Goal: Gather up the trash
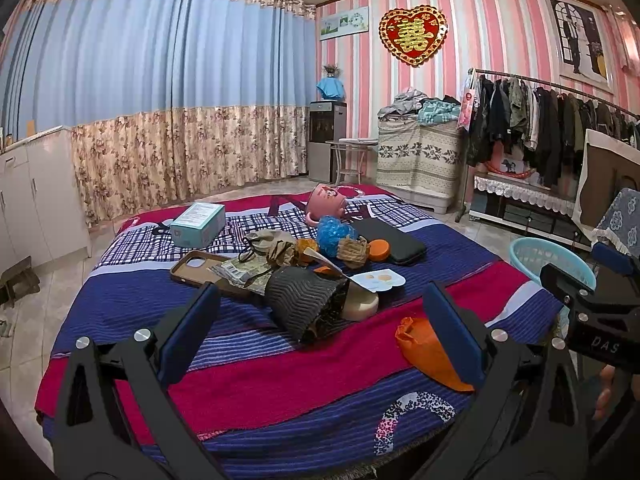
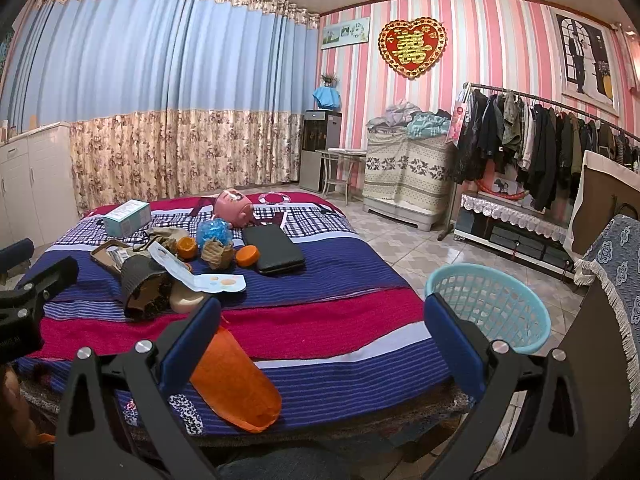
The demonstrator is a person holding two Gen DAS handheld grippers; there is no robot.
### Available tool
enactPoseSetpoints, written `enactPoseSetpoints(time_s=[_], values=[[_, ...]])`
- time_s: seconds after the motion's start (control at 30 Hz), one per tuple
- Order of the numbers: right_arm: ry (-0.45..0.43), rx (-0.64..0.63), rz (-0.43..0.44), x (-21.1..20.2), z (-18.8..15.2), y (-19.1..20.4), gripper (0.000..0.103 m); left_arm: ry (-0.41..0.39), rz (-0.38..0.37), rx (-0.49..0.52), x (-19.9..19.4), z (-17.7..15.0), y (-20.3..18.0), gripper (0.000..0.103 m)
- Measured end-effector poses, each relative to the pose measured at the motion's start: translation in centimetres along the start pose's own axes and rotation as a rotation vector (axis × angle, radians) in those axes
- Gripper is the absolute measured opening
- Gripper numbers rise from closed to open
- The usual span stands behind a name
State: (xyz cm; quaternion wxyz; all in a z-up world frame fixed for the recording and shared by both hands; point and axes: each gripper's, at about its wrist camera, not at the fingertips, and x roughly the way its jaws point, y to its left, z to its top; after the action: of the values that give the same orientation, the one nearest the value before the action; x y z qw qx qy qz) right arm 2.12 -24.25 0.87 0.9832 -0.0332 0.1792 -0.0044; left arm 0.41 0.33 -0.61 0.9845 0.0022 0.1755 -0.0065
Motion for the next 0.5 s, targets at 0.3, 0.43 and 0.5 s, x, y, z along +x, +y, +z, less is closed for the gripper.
enactPoseSetpoints(time_s=[0.3, 0.43, 0.5], values=[[-0.002, 0.0, 0.001, -0.03, 0.13, -0.07, 0.099, 0.002, -0.001, -0.004, 0.23, -0.22, 0.04, 0.098], [0.001, 0.002, 0.003, -0.01, 0.15, -0.1, 0.099, 0.002, 0.002, -0.006, 0.48, -0.32, 0.14, 0.098], [0.001, 0.001, 0.004, 0.02, 0.13, -0.06, 0.099, 0.006, 0.0, -0.006, 0.58, -0.4, 0.18, 0.098]])
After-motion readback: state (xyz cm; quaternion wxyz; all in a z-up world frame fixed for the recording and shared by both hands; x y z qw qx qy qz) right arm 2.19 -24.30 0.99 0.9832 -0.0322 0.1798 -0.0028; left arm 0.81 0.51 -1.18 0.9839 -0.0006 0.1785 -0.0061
